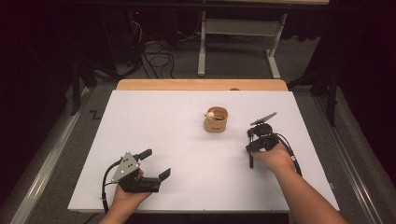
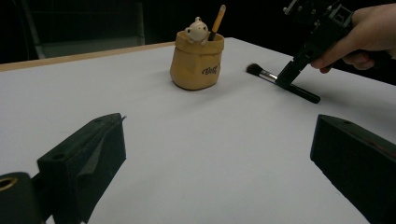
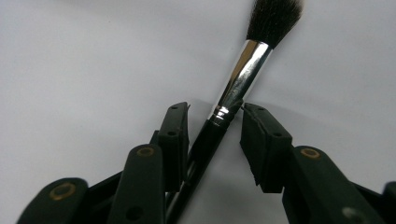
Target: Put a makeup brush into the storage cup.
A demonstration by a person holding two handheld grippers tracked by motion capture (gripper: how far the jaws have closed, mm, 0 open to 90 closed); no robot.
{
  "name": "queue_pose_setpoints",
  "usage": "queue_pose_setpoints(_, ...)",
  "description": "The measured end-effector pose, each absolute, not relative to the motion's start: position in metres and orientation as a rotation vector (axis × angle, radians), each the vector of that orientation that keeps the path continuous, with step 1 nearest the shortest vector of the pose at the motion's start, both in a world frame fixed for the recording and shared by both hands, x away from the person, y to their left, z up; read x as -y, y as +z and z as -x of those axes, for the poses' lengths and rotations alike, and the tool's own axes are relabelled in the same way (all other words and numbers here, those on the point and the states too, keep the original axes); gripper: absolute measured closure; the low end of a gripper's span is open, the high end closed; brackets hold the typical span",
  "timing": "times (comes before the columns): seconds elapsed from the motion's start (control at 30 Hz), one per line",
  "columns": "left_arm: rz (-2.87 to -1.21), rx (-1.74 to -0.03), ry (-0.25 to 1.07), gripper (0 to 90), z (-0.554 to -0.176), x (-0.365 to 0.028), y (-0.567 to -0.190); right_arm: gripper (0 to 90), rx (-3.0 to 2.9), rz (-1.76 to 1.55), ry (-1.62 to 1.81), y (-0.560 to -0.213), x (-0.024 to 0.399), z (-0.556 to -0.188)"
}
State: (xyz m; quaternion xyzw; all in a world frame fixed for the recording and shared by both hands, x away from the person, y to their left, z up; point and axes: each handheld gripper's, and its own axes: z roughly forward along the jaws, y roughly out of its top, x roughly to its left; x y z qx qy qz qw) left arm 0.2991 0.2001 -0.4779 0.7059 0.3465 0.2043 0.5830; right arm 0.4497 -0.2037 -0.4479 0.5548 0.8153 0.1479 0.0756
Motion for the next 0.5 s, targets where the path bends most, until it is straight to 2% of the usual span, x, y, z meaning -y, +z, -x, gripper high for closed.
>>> queue_pose_setpoints(0.17,-1.648,-0.808,0.477,4.2,-0.2993,-0.1999,-0.4781,61.9,-2.45,-1.665,0.442,-0.448,0.2037,-0.4499)
queue_pose_setpoints(0.33,-1.648,-0.81,0.476,4.2,-0.2995,-0.2001,-0.4781,71.0,-2.448,-1.661,0.403,-0.4473,0.2036,-0.4491)
queue_pose_setpoints(0.5,-1.646,-0.811,0.478,4.2,-0.2995,-0.2003,-0.4781,75.2,-2.441,-1.655,0.394,-0.4476,0.2043,-0.4492)
